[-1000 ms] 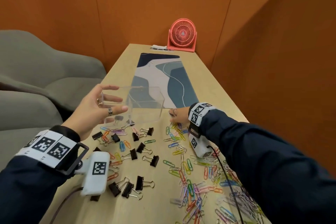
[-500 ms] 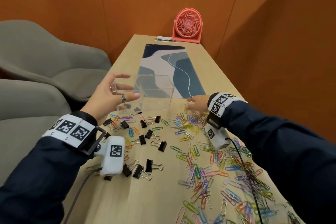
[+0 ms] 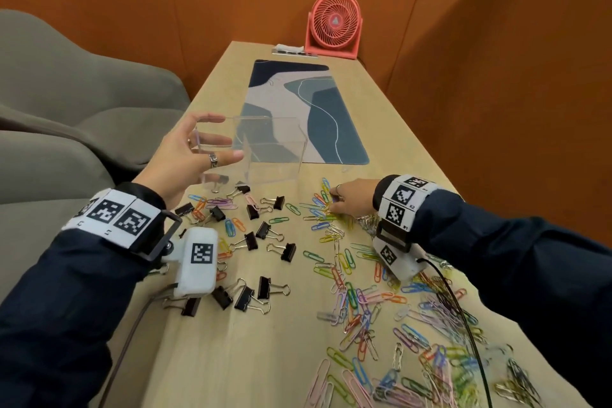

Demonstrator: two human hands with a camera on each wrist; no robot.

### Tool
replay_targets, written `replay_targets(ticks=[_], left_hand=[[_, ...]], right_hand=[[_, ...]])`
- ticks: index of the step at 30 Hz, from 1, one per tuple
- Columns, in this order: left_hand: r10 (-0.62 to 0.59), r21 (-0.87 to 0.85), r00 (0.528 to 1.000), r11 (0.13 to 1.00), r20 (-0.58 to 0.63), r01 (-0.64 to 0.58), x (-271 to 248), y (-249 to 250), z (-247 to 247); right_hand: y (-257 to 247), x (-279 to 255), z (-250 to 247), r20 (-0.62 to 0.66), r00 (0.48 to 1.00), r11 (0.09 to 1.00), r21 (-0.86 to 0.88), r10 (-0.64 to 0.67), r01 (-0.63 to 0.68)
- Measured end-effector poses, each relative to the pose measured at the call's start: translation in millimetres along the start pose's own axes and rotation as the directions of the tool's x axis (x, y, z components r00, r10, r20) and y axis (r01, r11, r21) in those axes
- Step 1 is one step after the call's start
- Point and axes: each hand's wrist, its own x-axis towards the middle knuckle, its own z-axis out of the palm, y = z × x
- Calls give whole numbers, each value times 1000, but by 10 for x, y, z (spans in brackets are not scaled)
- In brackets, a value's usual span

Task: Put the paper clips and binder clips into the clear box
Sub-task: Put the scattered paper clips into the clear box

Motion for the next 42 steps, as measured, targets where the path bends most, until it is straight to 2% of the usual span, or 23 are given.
replay_targets(ticks=[2, 5, 8, 10, 13, 17, 19, 22, 23, 29, 32, 34, 37, 39, 42], left_hand=[[0, 1, 1000, 1000, 9, 0, -34, 19, -7], [-3, 5, 1000, 1000, 7, 3, -80, 39, -4], [-8, 4, 1000, 1000, 5, 8, -109, 30, 18], [-13, 7, 1000, 1000, 6, 13, -118, 23, 37], [-17, 17, 1000, 1000, 9, 17, -121, 15, 61], [-18, 7, 1000, 1000, 7, 18, -111, 52, 54], [-14, -6, 1000, 1000, 6, 14, -120, 57, 49], [-3, -5, 1000, 1000, 14, 4, -161, 59, 72], [-2, -5, 1000, 1000, 17, 2, -174, 55, 83], [20, -25, 1000, 999, 18, -19, -197, -5, 109], [32, -40, 999, 999, 16, -31, -190, -9, 119], [42, -60, 999, 997, 11, -41, -188, -10, 132], [55, -79, 998, 995, 2, -54, -184, -39, 141], [66, -82, 998, 994, 7, -65, -174, -73, 146], [80, -83, 997, 994, 24, -77, -165, -113, 165]], right_hand=[[18, -93, -34, -6, 1000, 998, 53, -18, 19], [107, -85, -143, -90, 992, 986, 154, 84, -69], [161, 42, -211, -87, 980, 981, 82, 181, -174], [193, 150, -197, -93, 982, 986, -17, 165, -168], [283, 398, -120, -92, 985, 987, -66, 143, -149], [29, 86, -152, 17, 995, 990, -101, 97, -95], [-19, 35, -110, 37, 998, 996, -77, 53, -50], [-49, 13, -72, -78, 997, 996, 86, 10, -4], [-73, 1, -80, -82, 996, 996, 89, -17, 25], [-138, -116, -27, 27, 997, 998, -9, -68, 69], [-23, -261, -50, 43, 995, 995, 43, -94, 92], [114, -310, -87, -29, 998, 989, 140, -49, 52], [359, -195, -80, -115, 984, 958, 271, 133, -98], [447, -96, -41, -68, 969, 943, 259, 236, -211], [469, 7, 56, -20, 959, 936, 223, 284, -273]])
